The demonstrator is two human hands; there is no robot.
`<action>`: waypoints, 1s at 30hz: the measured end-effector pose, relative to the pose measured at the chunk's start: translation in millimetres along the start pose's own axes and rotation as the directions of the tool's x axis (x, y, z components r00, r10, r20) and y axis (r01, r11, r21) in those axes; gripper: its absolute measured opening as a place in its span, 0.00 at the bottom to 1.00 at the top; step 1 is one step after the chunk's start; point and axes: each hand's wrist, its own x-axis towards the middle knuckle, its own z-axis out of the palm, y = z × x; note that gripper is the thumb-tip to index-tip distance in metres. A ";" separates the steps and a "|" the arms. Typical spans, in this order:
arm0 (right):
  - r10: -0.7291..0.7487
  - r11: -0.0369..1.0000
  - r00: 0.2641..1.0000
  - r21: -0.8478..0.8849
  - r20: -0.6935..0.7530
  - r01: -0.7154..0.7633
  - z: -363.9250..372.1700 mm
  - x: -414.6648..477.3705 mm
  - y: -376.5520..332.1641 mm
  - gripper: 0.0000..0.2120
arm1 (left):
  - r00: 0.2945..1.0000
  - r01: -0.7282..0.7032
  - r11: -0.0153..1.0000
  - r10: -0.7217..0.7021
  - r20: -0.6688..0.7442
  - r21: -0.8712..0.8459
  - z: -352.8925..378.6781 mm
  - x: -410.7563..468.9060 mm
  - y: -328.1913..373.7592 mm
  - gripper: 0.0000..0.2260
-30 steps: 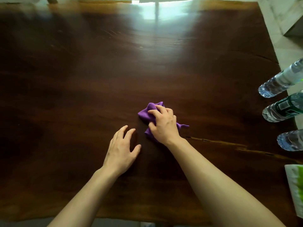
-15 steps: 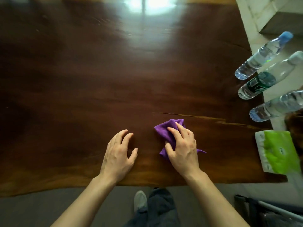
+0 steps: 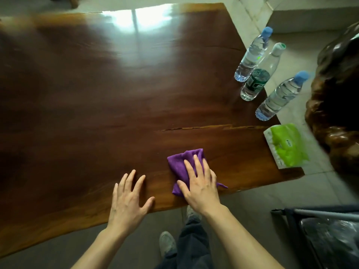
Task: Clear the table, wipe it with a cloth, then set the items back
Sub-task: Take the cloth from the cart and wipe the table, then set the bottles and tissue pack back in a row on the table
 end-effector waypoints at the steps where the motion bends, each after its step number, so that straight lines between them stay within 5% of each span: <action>1: -0.005 1.000 1.000 0.006 0.010 0.005 -0.6 0.1 1.5 0.34 | 1.000 0.005 1.000 -0.005 0.003 0.002 -0.9 0.1 0.7 0.35; 6: -0.038 0.992 0.999 0.117 0.009 0.037 -16.5 -2.9 9.3 0.34 | 1.000 -0.006 1.000 0.006 0.007 0.014 -12.6 5.6 11.2 0.33; 12: 0.038 0.966 0.967 0.258 -0.251 0.029 -59.9 -2.7 33.3 0.26 | 0.982 -0.149 0.980 0.131 -0.134 -0.132 -32.7 28.2 63.2 0.25; 23: 0.260 0.956 0.715 0.278 -0.649 -0.095 -152.0 -17.8 142.1 0.06 | 0.920 -0.387 0.878 0.350 -0.175 -0.282 -43.6 76.1 182.5 0.18; 26: 0.355 0.931 0.675 0.309 -0.647 -0.193 -163.6 -19.1 167.3 0.10 | 0.904 -0.426 0.856 0.395 -0.163 -0.293 -44.3 90.8 217.2 0.19; 30: 0.458 0.888 0.671 0.323 -0.583 -0.326 -166.9 -9.8 191.9 0.28 | 0.886 -0.463 0.830 0.439 -0.148 -0.311 -43.2 115.0 263.9 0.24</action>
